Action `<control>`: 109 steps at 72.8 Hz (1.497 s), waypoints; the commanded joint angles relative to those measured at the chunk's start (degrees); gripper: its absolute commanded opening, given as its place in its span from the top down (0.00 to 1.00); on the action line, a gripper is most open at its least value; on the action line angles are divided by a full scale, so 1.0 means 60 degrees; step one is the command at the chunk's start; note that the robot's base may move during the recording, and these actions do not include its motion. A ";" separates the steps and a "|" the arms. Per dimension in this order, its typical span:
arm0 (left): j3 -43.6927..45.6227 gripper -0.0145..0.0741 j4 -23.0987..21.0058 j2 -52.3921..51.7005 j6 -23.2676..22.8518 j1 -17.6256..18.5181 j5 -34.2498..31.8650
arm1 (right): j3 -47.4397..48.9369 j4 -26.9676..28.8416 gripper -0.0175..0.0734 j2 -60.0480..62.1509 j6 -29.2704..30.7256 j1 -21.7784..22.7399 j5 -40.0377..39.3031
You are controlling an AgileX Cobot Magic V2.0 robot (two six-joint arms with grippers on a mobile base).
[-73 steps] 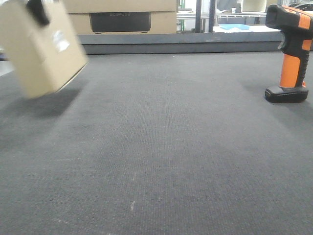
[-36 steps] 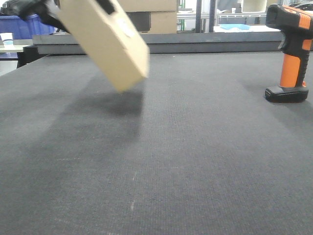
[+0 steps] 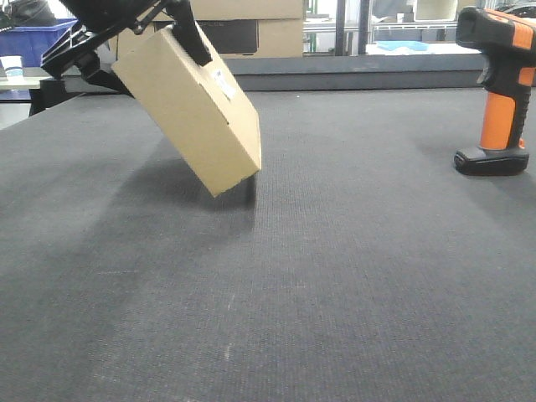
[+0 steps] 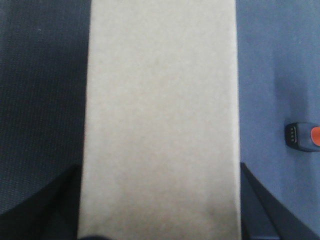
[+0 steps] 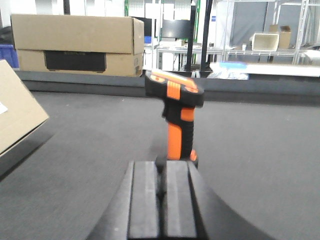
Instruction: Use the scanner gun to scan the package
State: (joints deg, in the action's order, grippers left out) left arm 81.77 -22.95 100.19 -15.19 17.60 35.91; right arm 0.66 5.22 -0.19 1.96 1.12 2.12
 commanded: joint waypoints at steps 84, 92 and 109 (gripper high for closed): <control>0.0013 0.96 0.0036 -0.0034 0.0038 0.0015 0.0717 | 0.3963 0.2024 0.99 -1.0588 0.0002 0.0058 -0.4925; 0.0013 0.96 0.0036 -0.0034 0.0038 0.0015 0.0887 | 0.3963 0.2004 0.99 -1.1493 0.0002 0.0058 -0.6091; 0.0013 0.96 0.0036 -0.0034 0.0038 0.0015 0.0980 | 0.3992 0.1389 0.99 -1.3010 -0.0099 0.0058 -0.7850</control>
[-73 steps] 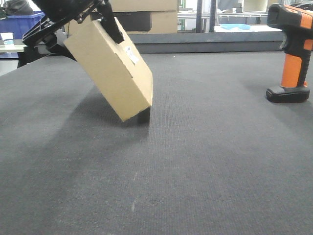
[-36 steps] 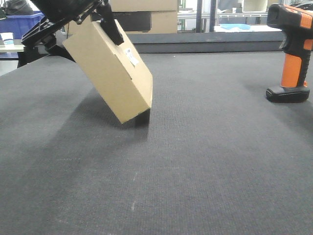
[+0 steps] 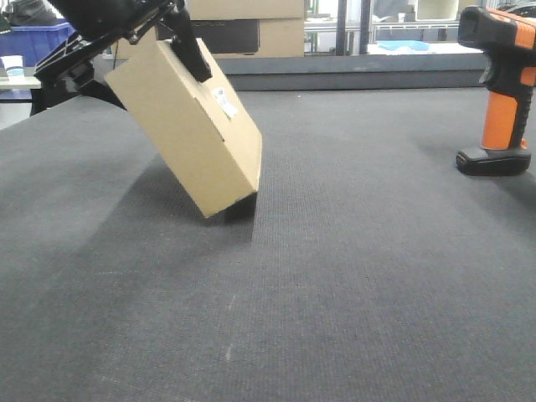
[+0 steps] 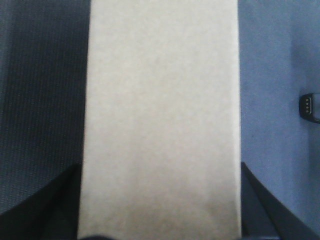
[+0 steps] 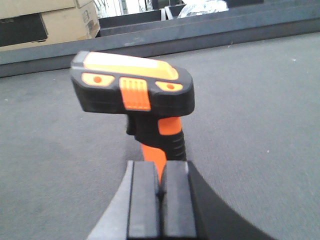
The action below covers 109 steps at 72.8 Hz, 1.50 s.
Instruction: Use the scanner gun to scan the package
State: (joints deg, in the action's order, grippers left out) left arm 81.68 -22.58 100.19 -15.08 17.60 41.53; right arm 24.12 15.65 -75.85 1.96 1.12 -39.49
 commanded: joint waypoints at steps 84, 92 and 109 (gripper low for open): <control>0.0028 0.96 -0.0026 -0.0034 0.0020 0.0051 0.0410 | 0.1850 -0.3513 0.81 -0.3071 -0.2397 0.1166 -0.1750; 0.0028 0.96 -0.0026 -0.0034 0.0020 0.0051 0.0410 | 0.2057 -0.3497 0.48 -0.3093 -0.2397 0.1166 -0.1684; 0.0028 0.96 -0.0026 -0.0034 0.0020 0.0057 0.0320 | 0.2563 -0.3063 0.21 -0.3438 -0.2492 0.1166 -0.0809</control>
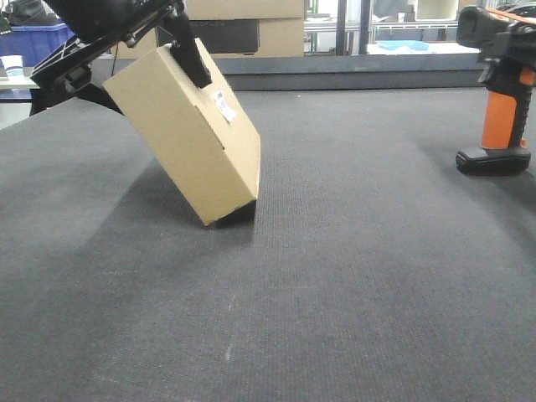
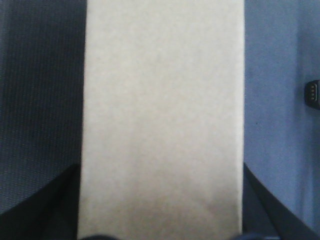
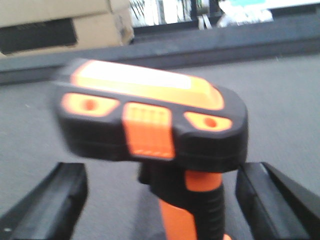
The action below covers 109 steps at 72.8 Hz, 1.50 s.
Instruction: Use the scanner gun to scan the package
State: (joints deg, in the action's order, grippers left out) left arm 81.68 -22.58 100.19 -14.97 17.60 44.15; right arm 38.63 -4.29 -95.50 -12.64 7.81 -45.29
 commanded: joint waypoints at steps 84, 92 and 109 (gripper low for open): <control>0.0028 0.96 -0.0026 -0.0034 0.0002 0.0057 -0.0177 | 0.1279 0.0811 0.24 -0.1697 -0.0059 -0.0090 -0.0852; 0.0028 0.96 -0.0026 -0.0034 0.0002 0.0057 -0.0177 | 0.1279 0.0850 0.37 -0.1697 -0.0059 -0.0090 -0.0868; 0.0028 0.96 -0.0026 -0.0034 0.0002 0.0057 -0.0224 | 0.1279 0.0850 0.88 -0.1630 -0.0059 -0.0090 -0.0867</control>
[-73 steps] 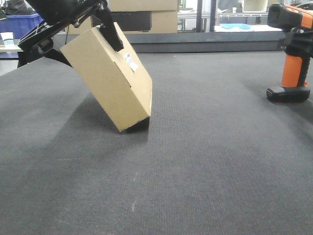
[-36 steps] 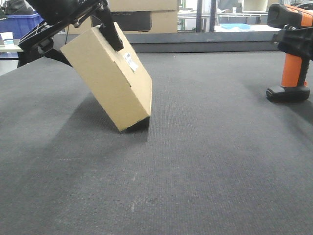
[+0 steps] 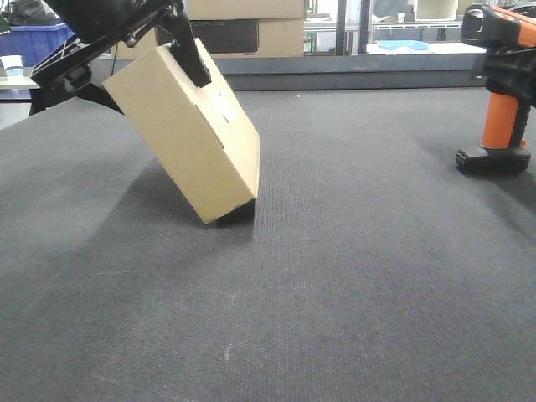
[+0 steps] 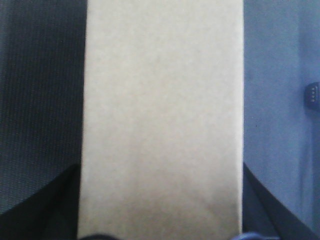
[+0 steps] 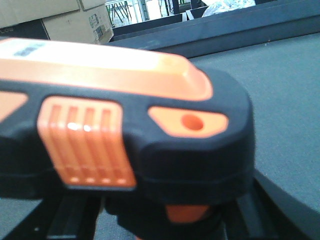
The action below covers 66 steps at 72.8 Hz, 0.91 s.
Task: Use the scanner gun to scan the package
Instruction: 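Grasp the orange scanner gun handle with the right gripper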
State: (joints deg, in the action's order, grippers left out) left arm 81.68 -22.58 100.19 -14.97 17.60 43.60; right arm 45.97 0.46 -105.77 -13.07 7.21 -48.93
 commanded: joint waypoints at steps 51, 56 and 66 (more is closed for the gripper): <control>0.0028 0.96 -0.0045 -0.0034 0.0002 0.0057 -0.0468 | 0.0015 -0.0788 0.99 0.2121 0.3944 0.0010 0.1837; 0.0028 0.96 -0.0045 -0.0034 0.0002 0.0057 -0.0489 | 0.0015 -0.0788 0.99 0.2121 0.3944 0.0010 0.1837; 0.0028 0.96 -0.0045 -0.0034 0.0002 0.0057 -0.0489 | 0.0015 -0.0788 0.99 0.2121 0.3944 0.0010 0.1873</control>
State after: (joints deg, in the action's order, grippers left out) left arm 81.68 -22.58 100.19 -14.97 17.60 41.90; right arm 45.78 -4.19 -94.26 9.93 7.21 -34.46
